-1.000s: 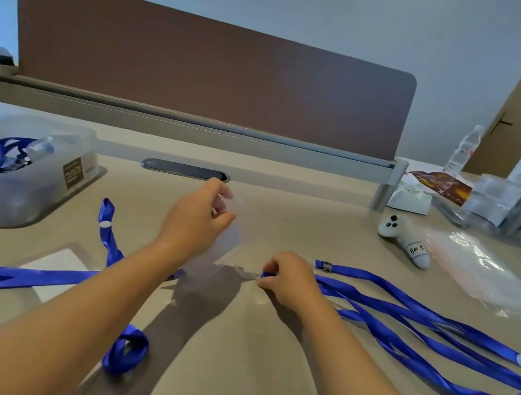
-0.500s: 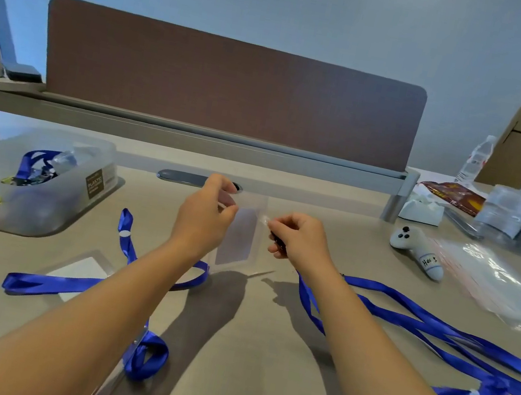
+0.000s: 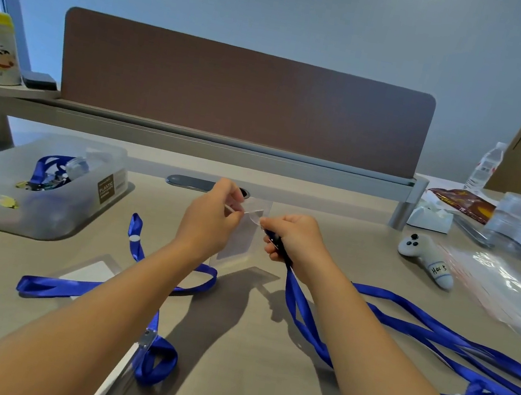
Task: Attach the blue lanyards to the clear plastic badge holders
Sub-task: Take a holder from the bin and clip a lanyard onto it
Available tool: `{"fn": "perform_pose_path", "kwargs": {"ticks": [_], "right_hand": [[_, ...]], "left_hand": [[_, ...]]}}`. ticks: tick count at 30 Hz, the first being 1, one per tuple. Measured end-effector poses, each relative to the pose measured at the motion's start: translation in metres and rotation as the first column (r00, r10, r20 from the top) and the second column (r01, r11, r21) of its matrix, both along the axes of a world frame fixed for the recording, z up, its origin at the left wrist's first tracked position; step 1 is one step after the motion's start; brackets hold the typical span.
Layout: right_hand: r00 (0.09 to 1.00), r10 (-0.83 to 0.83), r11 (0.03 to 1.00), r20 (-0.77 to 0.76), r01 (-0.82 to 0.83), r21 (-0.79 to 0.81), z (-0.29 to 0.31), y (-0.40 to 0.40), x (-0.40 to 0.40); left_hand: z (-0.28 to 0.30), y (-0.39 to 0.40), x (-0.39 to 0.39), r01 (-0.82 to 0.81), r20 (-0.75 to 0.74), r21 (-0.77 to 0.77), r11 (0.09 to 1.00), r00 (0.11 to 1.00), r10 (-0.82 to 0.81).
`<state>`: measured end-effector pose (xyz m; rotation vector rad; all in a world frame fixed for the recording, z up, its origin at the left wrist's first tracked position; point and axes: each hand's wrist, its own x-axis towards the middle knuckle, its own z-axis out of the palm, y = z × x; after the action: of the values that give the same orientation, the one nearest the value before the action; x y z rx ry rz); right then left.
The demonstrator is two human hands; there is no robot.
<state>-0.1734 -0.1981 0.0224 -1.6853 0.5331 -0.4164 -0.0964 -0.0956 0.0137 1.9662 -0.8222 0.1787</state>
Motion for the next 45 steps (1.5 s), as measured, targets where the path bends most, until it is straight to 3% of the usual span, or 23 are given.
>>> {"fn": "perform_pose_path", "kwargs": {"ticks": [8, 16, 21, 25, 29, 35, 45], "right_hand": [[0.999, -0.004, 0.997, 0.048, 0.001, 0.074, 0.004, 0.006, 0.004], [0.994, 0.018, 0.992, 0.109, -0.031, 0.125, 0.006, 0.011, 0.007], [0.996, 0.007, 0.979, 0.091, -0.025, 0.204, 0.008, 0.013, 0.01], [0.999, -0.006, 0.985, 0.054, -0.004, 0.174, 0.009, 0.015, 0.015], [0.997, 0.01, 0.983, 0.074, -0.024, 0.185, 0.009, 0.016, 0.017], [0.986, 0.129, 0.985, 0.102, -0.139, 0.1, 0.006, 0.017, 0.017], [0.982, 0.162, 0.986, 0.099, -0.157, -0.063, 0.004, 0.022, 0.023]], "left_hand": [[-0.001, 0.005, 0.001, 0.048, 0.074, 0.025, 0.999, 0.996, -0.05], [0.005, 0.008, 0.002, 0.126, -0.029, -0.036, 0.991, 0.991, -0.127], [0.003, 0.012, 0.004, 0.101, 0.135, 0.093, 0.99, 0.984, -0.113], [0.003, 0.013, 0.006, 0.08, 0.201, 0.182, 0.98, 0.973, -0.117], [0.004, 0.018, 0.01, 0.146, 0.157, 0.177, 0.973, 0.972, -0.174], [0.005, 0.021, 0.016, 0.226, -0.098, -0.02, 0.974, 0.969, -0.227], [0.012, 0.022, 0.019, 0.129, -0.064, 0.024, 0.991, 0.99, -0.127]]}}
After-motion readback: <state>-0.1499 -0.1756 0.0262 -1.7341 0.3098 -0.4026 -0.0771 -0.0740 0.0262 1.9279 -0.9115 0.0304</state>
